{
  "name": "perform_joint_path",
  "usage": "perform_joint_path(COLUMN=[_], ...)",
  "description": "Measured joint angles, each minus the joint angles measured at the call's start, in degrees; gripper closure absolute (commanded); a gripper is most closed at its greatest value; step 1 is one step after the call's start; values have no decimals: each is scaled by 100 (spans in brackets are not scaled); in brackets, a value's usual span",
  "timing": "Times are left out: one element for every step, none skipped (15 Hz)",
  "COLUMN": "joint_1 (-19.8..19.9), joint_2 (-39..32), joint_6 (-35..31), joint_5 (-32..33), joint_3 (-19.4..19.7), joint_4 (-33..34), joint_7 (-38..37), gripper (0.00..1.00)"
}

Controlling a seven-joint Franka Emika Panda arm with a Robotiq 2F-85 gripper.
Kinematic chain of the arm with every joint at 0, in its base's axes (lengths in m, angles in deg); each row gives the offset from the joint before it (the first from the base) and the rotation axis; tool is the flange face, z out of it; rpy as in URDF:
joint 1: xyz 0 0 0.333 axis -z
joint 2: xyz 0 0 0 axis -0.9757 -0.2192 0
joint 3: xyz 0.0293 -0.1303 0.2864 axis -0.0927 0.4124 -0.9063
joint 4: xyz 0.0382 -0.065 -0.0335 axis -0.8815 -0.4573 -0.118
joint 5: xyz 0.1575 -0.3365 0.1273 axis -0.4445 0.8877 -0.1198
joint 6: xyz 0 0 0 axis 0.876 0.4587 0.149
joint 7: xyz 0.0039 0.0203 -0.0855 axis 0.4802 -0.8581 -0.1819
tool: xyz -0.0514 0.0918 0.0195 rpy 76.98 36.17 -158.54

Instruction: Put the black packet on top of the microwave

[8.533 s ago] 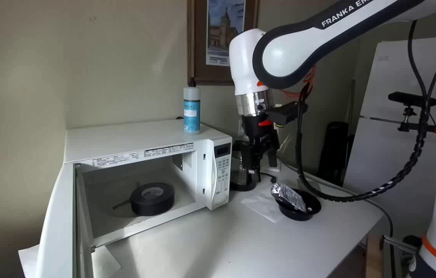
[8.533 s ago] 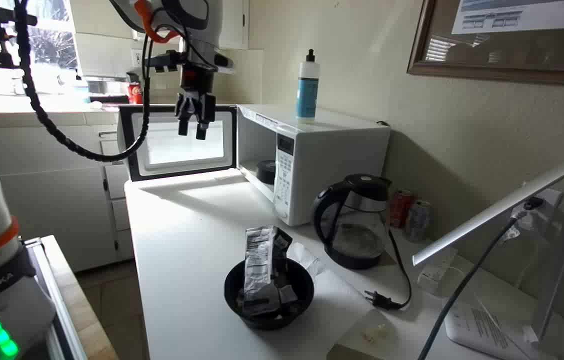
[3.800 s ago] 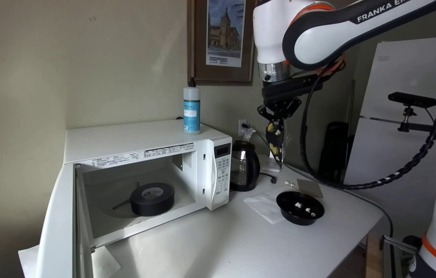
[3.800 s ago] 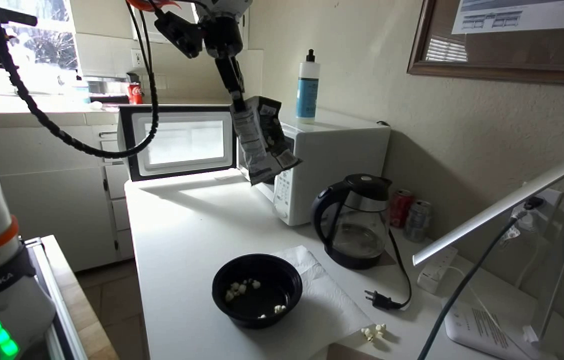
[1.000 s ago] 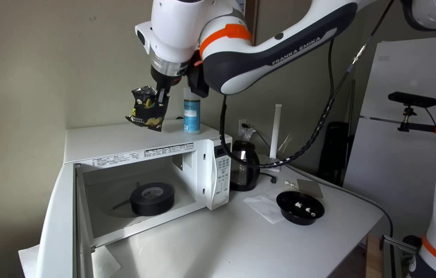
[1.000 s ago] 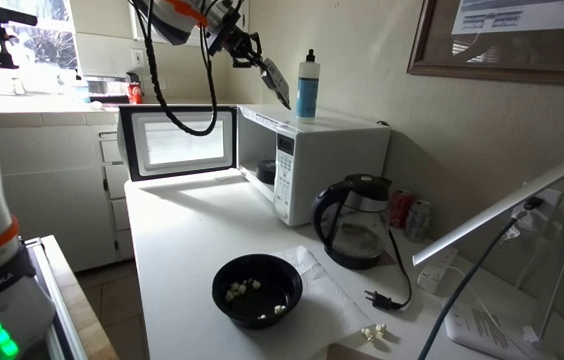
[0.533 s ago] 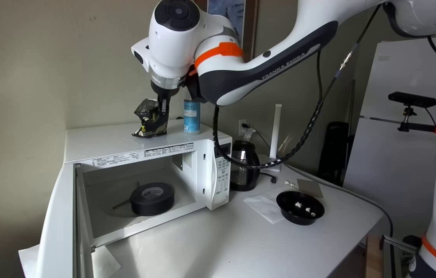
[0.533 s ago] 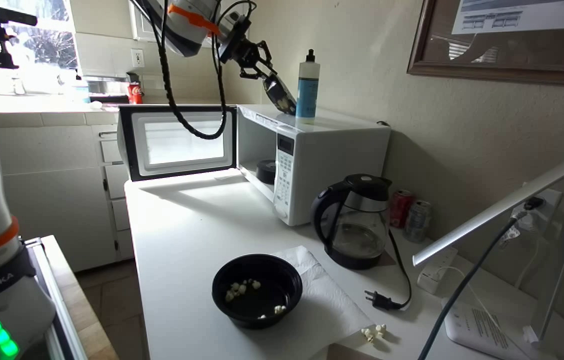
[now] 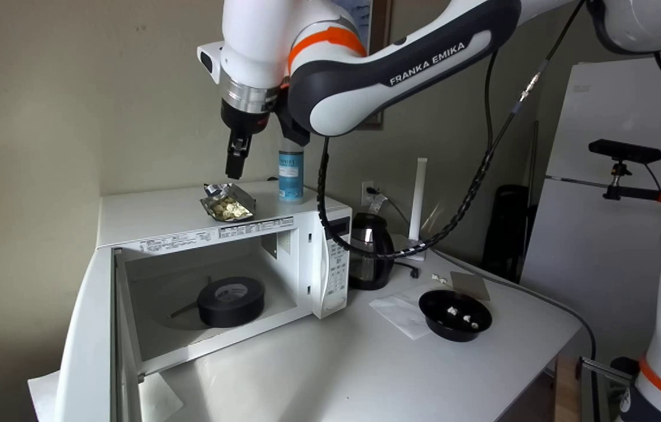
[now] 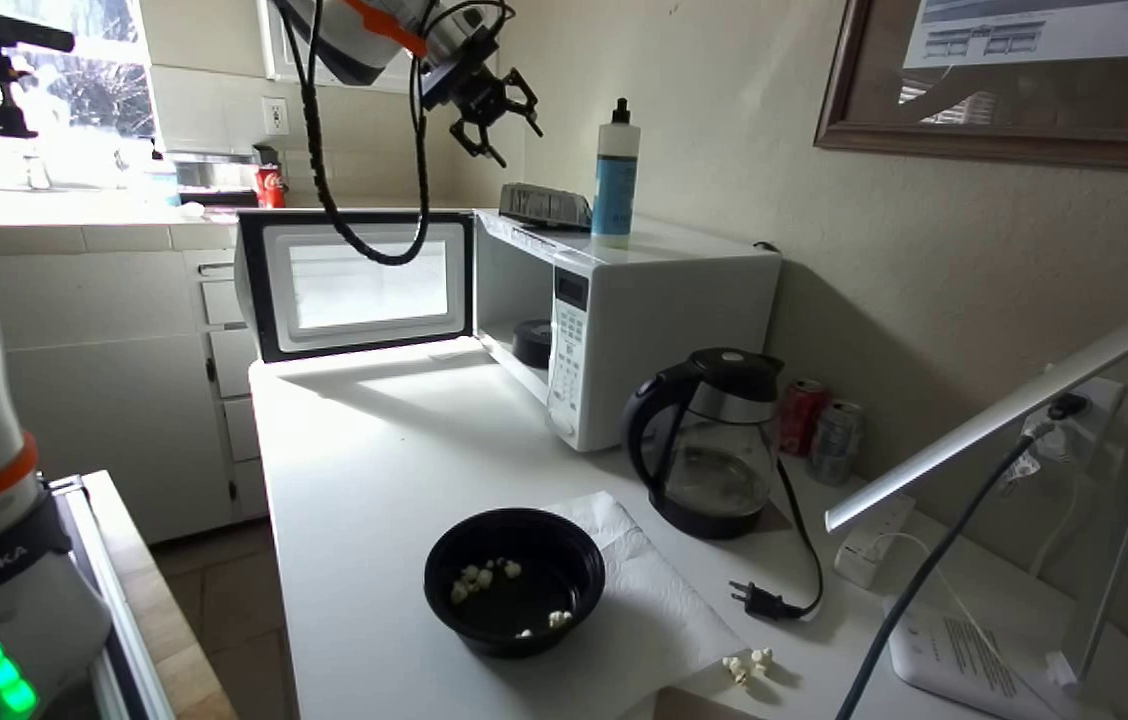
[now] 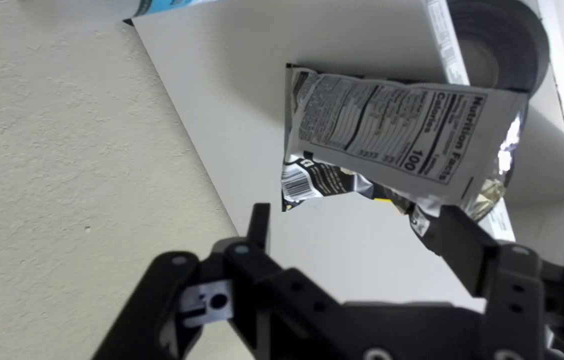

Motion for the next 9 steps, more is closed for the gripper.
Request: perform_joint_path(joint_1=[-1, -1, 0, 0, -1, -9, -22, -41, -69], joint_2=[53, 107, 165, 227, 303, 394, 496, 607, 732], joint_6=[-4, -5, -20, -61, -115, -175, -217, -226, -253], joint_5=[-469, -921, -1378, -1823, -2263, -2706, -3132, -3538, -3864], joint_3=[-7, -10, -7, -2, -1, -3, -10, -20, -26], joint_4=[9, 14, 18, 22, 23, 23, 21, 13, -11], joint_7=[161, 314, 460, 596, 721, 844, 936, 987, 1001], gripper=[0, 0, 0, 0, 0, 0, 0, 0, 0])
